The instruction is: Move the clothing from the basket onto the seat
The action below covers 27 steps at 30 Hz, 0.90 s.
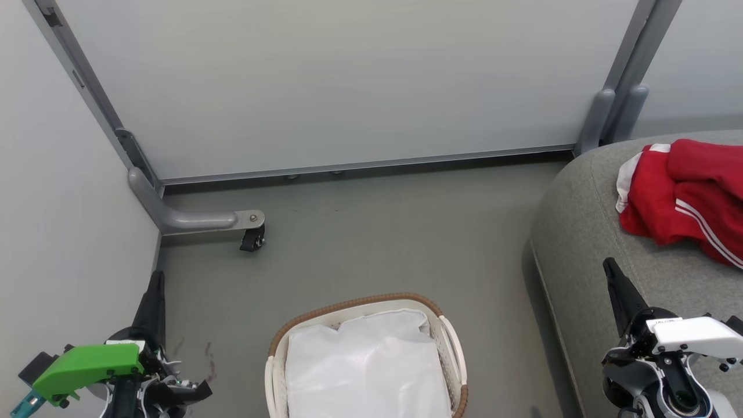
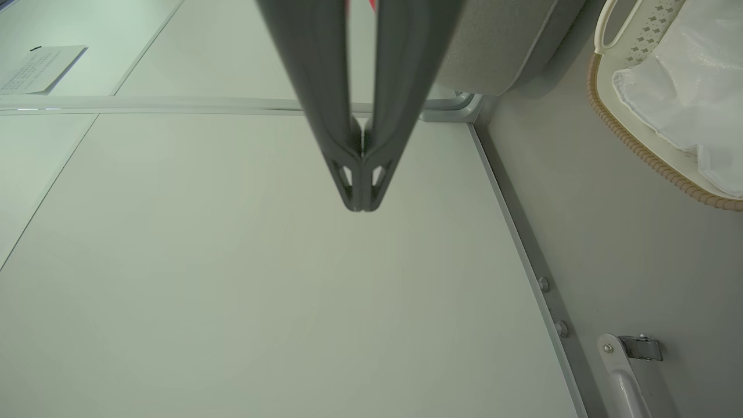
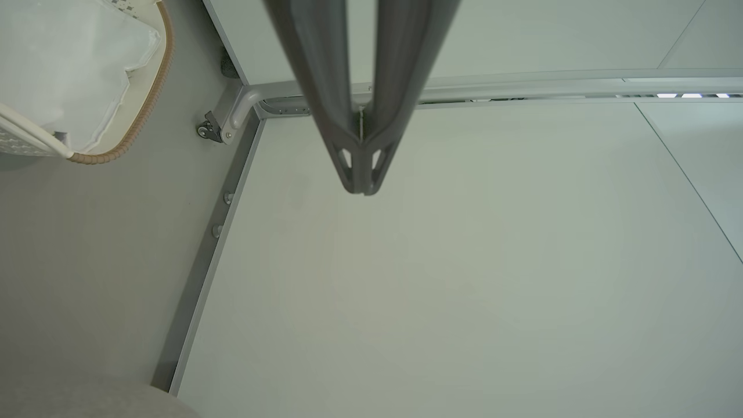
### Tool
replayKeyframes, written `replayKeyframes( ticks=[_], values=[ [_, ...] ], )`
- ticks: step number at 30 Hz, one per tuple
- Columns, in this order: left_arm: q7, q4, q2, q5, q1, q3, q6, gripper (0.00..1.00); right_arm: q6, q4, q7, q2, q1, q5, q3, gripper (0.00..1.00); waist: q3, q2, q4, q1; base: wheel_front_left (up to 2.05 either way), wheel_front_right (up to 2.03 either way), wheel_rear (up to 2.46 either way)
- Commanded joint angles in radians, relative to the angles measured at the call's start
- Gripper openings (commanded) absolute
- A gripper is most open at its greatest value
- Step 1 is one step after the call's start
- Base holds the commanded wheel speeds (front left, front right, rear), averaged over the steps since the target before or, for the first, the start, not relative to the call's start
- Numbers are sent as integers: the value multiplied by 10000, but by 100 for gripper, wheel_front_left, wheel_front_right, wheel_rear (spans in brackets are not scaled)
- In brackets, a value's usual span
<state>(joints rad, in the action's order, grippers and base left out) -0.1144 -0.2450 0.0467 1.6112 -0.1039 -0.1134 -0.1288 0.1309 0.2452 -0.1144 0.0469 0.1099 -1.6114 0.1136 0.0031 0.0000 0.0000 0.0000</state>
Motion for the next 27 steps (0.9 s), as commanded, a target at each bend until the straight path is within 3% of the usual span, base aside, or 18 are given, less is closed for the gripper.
replayKeyframes(
  ticks=[1, 27],
  values=[
    [-33, 17, 66, 33, -100, -22, -36, 0, -3, -24, -32, 63, -32, -31, 21, 0, 0, 0, 0, 0, 0, 0, 0],
    [-30, 17, 66, 34, -100, -21, -36, 0, -3, -24, -30, 63, -32, -31, 20, 0, 0, 0, 0, 0, 0, 0, 0]
  ],
)
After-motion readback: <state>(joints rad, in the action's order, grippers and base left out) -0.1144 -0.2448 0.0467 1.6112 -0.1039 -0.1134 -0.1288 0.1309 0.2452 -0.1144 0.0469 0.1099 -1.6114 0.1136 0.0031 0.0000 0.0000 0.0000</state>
